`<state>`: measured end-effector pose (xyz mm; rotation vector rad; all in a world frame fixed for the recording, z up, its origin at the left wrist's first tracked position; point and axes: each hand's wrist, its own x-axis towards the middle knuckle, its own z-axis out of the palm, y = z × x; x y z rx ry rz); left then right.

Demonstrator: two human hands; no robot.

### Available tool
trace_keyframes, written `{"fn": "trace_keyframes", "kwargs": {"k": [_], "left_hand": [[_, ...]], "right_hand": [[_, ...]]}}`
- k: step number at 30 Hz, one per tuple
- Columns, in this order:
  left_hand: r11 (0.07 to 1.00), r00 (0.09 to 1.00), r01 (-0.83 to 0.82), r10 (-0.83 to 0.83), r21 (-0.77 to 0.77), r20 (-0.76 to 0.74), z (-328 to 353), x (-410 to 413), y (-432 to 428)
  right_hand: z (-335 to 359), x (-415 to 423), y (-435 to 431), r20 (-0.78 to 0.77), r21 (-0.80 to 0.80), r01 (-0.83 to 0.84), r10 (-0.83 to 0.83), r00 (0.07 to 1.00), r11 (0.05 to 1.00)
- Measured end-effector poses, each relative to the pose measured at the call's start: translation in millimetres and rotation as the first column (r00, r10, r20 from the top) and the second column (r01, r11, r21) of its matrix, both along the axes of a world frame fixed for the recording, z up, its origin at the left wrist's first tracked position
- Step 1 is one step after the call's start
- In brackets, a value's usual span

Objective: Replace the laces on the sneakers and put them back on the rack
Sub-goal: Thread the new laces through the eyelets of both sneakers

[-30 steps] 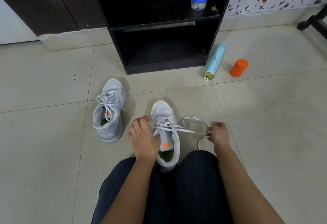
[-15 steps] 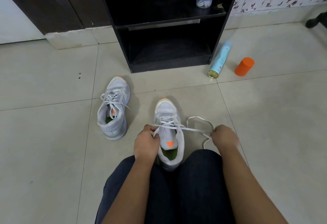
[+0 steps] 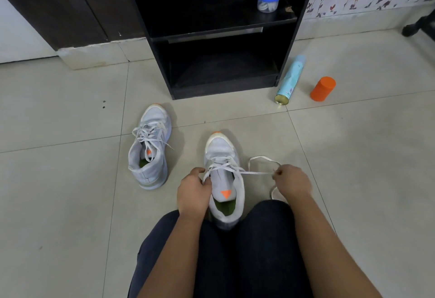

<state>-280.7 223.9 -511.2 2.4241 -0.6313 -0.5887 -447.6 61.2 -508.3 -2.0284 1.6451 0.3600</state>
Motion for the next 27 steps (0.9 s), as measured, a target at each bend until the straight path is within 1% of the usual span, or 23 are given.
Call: {"fn": "trace_keyframes", "kwargs": {"k": [1,2,3,4,5,6,7,9,11,13,17,19,21,23,25,27], "left_hand": [[1.0,1.0,0.001,-0.001,0.005,-0.001,-0.1,-0.3,0.0],[1.0,1.0,0.007,-0.007,0.01,-0.002,0.5,-1.3,-0.9],[1.0,1.0,0.013,-0.013,0.017,-0.003,1.3,-2.0,-1.4],[1.0,1.0,0.019,-0.019,0.021,-0.003,2.1,-2.8,-2.2],[1.0,1.0,0.025,-0.025,0.018,0.0,2.6,-2.8,-2.6],[0.999,0.999,0.032,-0.032,0.007,0.006,1.8,-3.2,-3.1],[0.999,0.999,0.036,-0.036,-0.005,0.01,1.0,-3.3,-3.2],[0.999,0.999,0.041,-0.041,-0.016,0.019,-1.0,-2.9,-3.8],[0.999,0.999,0.045,-0.045,-0.024,0.024,-2.1,-2.9,-4.7],[0.998,0.998,0.052,-0.051,-0.027,0.025,-2.8,-3.1,-4.7],[0.999,0.999,0.035,-0.034,-0.025,0.024,-4.7,-2.6,-4.9],[0.999,0.999,0.033,-0.033,-0.006,0.012,-2.9,-2.7,-5.1],[0.999,0.999,0.036,-0.037,0.014,0.031,-0.4,-3.3,-4.8],[0.998,0.986,0.066,-0.063,-0.017,0.153,4.1,-6.7,-7.4],[0.992,0.938,0.114,-0.091,-0.051,0.333,9.4,-15.6,-14.2],[0.988,0.899,0.152,-0.139,0.002,0.415,12.5,-26.8,-23.9]], "right_hand": [[-0.3,-2.8,0.0,-0.062,0.022,-0.012,0.013,0.998,1.0],[0.0,-1.6,1.9,-0.122,0.034,-0.079,0.083,0.989,0.996],[1.1,3.7,5.8,-0.142,0.025,-0.166,0.168,0.976,0.986],[1.1,11.9,11.0,-0.105,-0.011,-0.256,0.253,0.962,0.967],[0.6,22.0,16.2,-0.02,-0.049,-0.323,0.322,0.947,0.945],[1.2,31.6,22.0,0.087,-0.067,-0.357,0.362,0.928,0.932],[1.3,40.1,27.6,0.179,-0.051,-0.364,0.367,0.913,0.93],[1.7,47.1,32.4,0.29,0.03,-0.303,0.281,0.915,0.953],[-1.5,38.0,24.3,0.384,0.108,-0.166,0.113,0.917,0.98],[-3.0,26.1,15.5,0.423,0.167,-0.059,-0.017,0.906,0.984],[-6.4,27.9,19.2,0.454,0.271,-0.07,-0.063,0.889,0.96],[-7.1,29.5,19.9,0.498,0.329,-0.013,-0.161,0.852,0.944],[-6.8,28.3,18.4,0.532,0.399,0.023,-0.252,0.808,0.917],[-3.5,26.7,19.8,0.548,0.456,0.024,-0.302,0.78,0.89],[0.3,27.3,24.0,0.558,0.516,0.004,-0.34,0.757,0.857],[0.0,28.7,25.8,0.562,0.561,-0.001,-0.381,0.735,0.827]]}}
